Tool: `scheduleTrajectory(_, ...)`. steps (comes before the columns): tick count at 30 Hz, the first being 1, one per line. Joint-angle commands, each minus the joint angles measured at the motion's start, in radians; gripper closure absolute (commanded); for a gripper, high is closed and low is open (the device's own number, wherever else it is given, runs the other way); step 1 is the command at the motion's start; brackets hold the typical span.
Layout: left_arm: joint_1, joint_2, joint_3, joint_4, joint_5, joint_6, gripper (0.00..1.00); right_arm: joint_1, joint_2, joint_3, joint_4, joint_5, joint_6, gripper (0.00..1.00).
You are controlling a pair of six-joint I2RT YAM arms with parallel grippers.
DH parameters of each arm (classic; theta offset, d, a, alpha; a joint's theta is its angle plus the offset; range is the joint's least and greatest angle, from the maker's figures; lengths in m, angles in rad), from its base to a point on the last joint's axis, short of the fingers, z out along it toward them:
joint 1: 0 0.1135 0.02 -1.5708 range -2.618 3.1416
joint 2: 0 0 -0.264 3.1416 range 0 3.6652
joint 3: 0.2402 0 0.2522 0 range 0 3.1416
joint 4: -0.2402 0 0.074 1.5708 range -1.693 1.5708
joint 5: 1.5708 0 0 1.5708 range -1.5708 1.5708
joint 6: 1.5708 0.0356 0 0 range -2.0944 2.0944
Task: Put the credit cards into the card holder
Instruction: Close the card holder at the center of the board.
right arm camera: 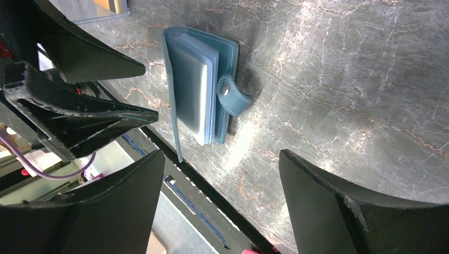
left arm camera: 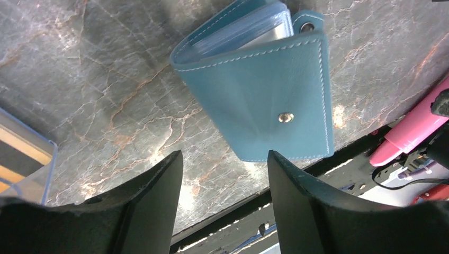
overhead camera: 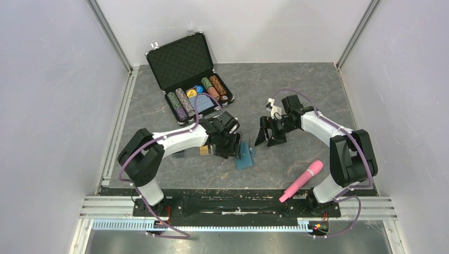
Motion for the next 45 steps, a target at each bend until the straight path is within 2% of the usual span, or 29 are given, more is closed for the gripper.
scheduleTrajectory(1,0.010,-0.001,0.046,-0.054,-0.058,-0.004,0.34,-0.004,0.022,-0.005,0.005,-0.005,-0.036,0.18)
scheduleTrajectory(4,0.013,0.030,0.056,-0.052,-0.052,-0.004,0.35,-0.003,0.038,-0.024,0.019,-0.017,-0.042,0.19)
scheduleTrajectory(10,0.015,0.085,0.108,-0.065,-0.055,0.016,0.36,-0.002,0.071,-0.059,0.077,0.000,-0.043,0.31)
scheduleTrajectory(14,0.016,0.121,0.128,-0.070,-0.038,0.033,0.42,0.003,0.116,-0.035,0.127,-0.004,-0.030,0.33)
scheduleTrajectory(19,0.016,0.147,0.128,-0.076,-0.044,0.045,0.50,0.023,0.179,0.013,0.229,-0.087,0.018,0.41)
scheduleTrajectory(26,0.016,0.179,0.141,-0.099,-0.071,0.050,0.55,0.072,0.259,0.026,0.285,-0.176,0.029,0.51)
scheduleTrajectory(31,0.016,0.204,0.158,-0.114,-0.080,0.053,0.57,0.075,0.227,-0.017,0.264,-0.214,0.006,0.61)
scheduleTrajectory(38,0.016,0.209,0.174,-0.141,-0.102,0.062,0.58,0.075,0.149,-0.062,0.229,-0.280,-0.022,0.82)
scheduleTrajectory(45,0.010,0.230,0.197,-0.158,-0.080,0.108,0.57,0.075,0.106,-0.048,0.181,-0.321,-0.063,0.84)
